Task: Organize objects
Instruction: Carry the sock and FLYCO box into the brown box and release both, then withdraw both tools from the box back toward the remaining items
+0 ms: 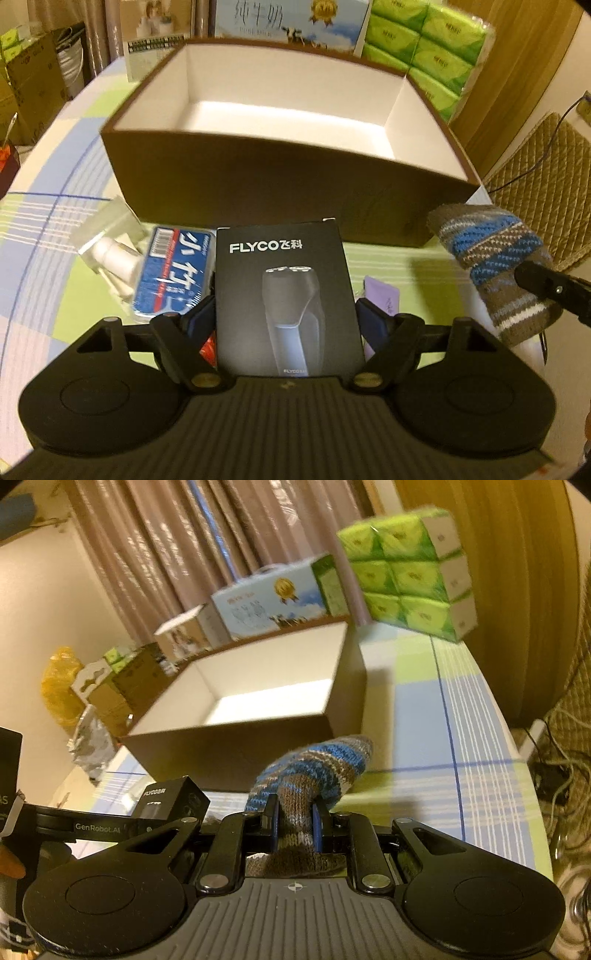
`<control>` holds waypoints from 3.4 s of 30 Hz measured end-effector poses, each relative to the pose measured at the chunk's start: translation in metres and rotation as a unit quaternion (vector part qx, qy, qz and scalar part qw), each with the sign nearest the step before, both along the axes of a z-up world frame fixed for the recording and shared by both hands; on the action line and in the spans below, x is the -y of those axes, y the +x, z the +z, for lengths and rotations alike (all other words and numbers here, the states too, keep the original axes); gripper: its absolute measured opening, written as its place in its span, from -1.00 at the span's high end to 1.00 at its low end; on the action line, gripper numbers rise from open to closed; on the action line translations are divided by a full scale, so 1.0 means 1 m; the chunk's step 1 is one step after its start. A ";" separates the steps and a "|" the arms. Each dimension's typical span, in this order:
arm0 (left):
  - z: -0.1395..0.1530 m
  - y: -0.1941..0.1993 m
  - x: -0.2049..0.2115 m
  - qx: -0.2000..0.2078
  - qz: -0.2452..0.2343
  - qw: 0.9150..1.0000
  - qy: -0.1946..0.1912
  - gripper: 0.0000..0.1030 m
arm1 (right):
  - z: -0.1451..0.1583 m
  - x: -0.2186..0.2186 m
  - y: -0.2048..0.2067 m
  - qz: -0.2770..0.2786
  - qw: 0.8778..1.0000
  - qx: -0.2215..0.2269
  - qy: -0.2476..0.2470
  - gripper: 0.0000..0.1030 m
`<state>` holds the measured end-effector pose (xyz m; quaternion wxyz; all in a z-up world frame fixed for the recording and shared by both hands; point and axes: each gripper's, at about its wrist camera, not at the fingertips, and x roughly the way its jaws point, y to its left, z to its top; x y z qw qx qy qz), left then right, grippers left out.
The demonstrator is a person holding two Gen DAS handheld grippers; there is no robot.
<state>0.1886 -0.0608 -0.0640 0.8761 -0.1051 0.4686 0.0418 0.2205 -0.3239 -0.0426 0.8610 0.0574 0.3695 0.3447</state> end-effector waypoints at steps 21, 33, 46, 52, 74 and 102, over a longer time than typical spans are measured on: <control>0.086 0.052 -0.049 0.081 -0.029 0.996 0.030 -0.49 | 0.064 -0.063 0.020 0.016 0.997 0.073 0.036 0.73; 0.070 0.155 -0.065 0.063 -0.043 0.996 0.041 -0.49 | 0.030 -0.124 0.098 0.004 0.999 0.033 0.007 0.73; 0.010 0.212 -0.057 0.001 -0.052 0.998 0.034 -0.49 | -0.015 -0.153 0.142 -0.015 0.999 -0.015 -0.034 0.73; -0.004 0.226 -0.057 -0.015 -0.052 0.998 0.022 -0.51 | -0.022 -0.158 0.153 -0.025 0.999 -0.022 -0.036 0.73; 0.011 0.191 -0.083 -0.024 -0.058 0.998 0.025 -0.63 | -0.020 -0.171 0.125 0.009 0.996 0.024 -0.091 -0.65; 0.073 0.071 -0.091 0.010 -0.049 0.999 0.016 -0.75 | 0.029 -0.135 0.049 -0.035 0.996 0.003 -0.082 -0.96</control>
